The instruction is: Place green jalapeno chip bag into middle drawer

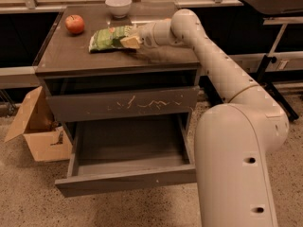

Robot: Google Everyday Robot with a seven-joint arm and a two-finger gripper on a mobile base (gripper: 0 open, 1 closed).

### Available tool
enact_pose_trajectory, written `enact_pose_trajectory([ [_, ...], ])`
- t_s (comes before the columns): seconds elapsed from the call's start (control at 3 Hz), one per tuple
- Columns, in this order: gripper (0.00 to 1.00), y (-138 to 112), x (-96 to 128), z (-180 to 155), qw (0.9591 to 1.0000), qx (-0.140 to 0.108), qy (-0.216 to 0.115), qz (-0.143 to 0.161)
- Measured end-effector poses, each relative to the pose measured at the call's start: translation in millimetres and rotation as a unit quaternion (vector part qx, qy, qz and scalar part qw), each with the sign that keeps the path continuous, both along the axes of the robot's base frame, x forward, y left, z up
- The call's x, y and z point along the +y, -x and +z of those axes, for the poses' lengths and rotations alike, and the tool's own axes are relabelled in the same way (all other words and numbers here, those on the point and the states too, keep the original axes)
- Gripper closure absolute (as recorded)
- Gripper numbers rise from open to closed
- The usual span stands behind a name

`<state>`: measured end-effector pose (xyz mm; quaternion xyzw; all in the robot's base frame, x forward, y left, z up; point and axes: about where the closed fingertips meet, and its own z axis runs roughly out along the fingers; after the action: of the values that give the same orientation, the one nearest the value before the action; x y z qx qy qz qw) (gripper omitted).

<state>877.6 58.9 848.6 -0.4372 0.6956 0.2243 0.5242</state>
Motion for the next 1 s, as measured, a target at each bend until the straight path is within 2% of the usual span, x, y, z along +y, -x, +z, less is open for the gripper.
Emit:
enact_pose_trajectory([
  [0.33,0.80,0,0,0,1.0000,0.000,0.000,0.000],
  [0.67,1.00,21,0,31,0.9987,-0.036,-0.020,0.030],
  [1.0,1.00,49,1,62,0.9928,-0.084,-0.039,0.076],
])
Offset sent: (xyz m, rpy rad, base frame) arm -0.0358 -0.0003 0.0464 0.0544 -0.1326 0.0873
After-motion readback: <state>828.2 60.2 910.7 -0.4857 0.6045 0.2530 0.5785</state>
